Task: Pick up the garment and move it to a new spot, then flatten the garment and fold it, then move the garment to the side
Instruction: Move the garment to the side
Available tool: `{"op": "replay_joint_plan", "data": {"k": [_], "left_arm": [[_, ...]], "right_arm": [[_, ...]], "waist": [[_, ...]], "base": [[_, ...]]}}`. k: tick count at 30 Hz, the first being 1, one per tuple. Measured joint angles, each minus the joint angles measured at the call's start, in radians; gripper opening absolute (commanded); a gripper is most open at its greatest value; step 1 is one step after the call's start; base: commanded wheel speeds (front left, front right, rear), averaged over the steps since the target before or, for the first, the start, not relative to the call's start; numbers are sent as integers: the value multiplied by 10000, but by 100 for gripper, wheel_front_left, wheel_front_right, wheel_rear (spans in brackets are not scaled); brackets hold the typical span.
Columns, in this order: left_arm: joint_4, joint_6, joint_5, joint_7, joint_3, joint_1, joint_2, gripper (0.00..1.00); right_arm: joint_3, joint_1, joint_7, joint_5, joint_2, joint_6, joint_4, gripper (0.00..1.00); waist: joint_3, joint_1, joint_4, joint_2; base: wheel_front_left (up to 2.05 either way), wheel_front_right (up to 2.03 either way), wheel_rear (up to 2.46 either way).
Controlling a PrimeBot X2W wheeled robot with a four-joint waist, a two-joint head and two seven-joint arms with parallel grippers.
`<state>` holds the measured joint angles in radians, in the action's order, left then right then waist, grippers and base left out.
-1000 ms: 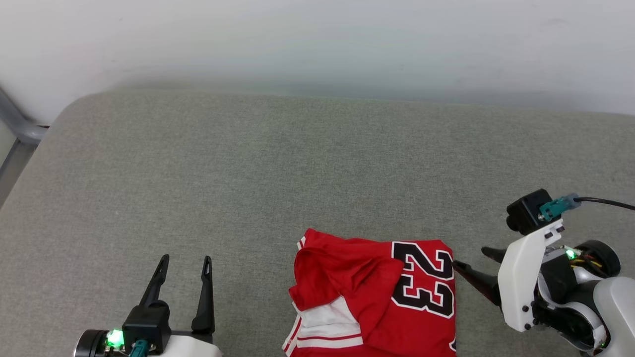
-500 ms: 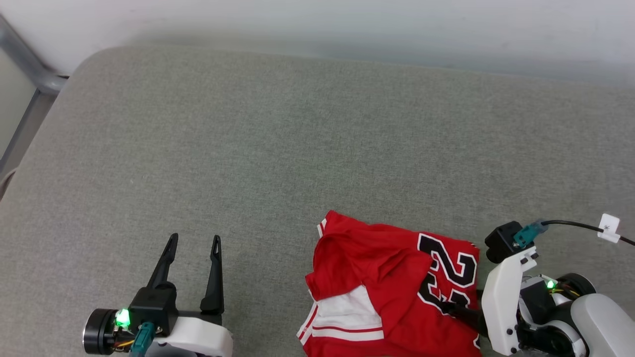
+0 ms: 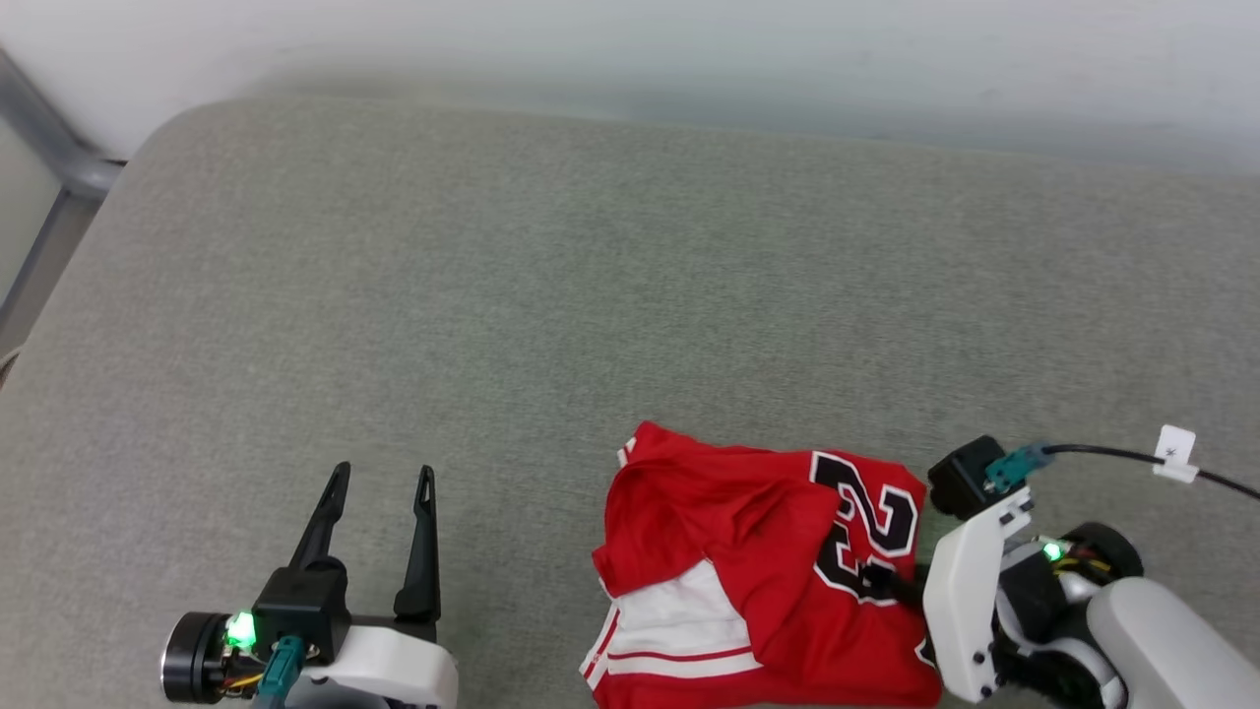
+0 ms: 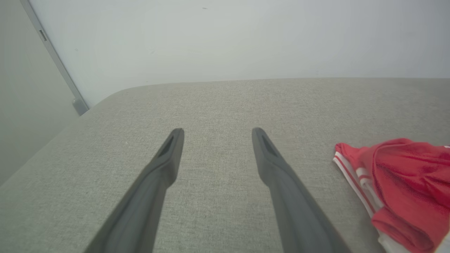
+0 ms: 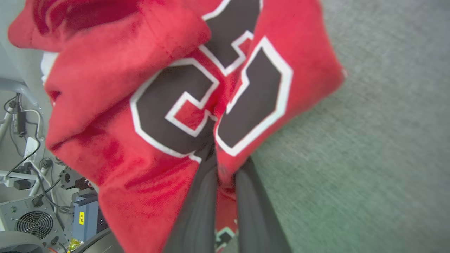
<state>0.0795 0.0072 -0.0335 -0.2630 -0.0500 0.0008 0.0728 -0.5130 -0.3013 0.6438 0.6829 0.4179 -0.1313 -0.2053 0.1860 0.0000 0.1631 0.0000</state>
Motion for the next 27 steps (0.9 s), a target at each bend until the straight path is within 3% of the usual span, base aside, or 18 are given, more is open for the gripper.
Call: {"op": "replay_joint_plan", "data": {"k": [8, 11, 16, 27], "left_arm": [[-52, 77, 8, 0, 207, 341, -4, 100], [-215, 150, -12, 0, 291, 366, -17, 100], [-453, 194, 4, 0, 349, 359, -35, 100], [-909, 128, 121, 0, 637, -231, 265, 100]], "right_arm": [[-466, -982, -825, -639, 1081, 0, 696, 0], [-614, -1498, -1078, -1154, 1860, 0, 1043, 0], [-451, -1842, -1256, -1329, 2485, -2, 1170, 0], [732, -2753, -1709, -1950, 3087, -2, 671, 0]], "waist": [[-264, 0, -831, 0], [-306, 0, -1461, 0], [-243, 0, -2277, 0], [843, 0, -3413, 0]], "base": [[0, 0, 0], [0, 0, 0], [0, 0, 0], [0, 0, 0]]}}
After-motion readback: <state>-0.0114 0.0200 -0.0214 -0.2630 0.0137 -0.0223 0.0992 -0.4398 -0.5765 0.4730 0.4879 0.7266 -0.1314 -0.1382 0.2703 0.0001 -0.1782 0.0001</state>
